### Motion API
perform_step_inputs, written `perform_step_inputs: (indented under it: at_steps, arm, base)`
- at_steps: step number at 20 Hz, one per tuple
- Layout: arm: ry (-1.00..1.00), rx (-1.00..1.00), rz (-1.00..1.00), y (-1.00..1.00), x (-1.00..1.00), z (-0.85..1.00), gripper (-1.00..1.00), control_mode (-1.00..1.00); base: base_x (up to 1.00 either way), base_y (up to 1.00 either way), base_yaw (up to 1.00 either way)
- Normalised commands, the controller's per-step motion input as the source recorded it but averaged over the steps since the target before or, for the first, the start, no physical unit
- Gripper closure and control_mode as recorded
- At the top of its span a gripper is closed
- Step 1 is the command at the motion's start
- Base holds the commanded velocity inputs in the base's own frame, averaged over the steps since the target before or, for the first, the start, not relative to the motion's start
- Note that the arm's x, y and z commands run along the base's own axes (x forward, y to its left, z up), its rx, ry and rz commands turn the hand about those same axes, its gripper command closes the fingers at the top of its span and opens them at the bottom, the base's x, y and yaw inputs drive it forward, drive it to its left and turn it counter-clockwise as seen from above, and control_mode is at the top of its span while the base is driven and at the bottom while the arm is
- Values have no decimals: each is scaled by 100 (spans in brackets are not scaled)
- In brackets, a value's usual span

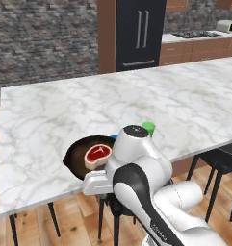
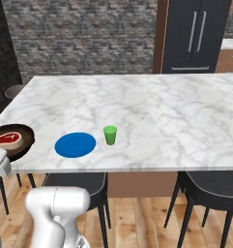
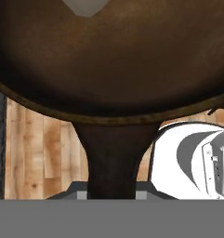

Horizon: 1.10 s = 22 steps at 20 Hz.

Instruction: Pick up the pan with the steak in it and place it on the dining table. Then place the steak on the plate.

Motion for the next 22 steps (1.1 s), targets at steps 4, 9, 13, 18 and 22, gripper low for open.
perform_step_inputs:
  at_steps: [4,9,13,18,22]
  arm:
    - [2,-9,0,67,58,-27,100,-100]
    - [0,-2,0,13,72,-14,100,-100]
    - [0,-1,-1,15,85,-22,100,-100]
    - [1,-2,0,21,84,-40,100,-100]
    - [6,-1,0,17,27,-20,100,-100]
  base:
    - [0,0,0]
    - [0,0,0]
    - [0,0,0]
    - [0,0,0]
    - [0,0,0]
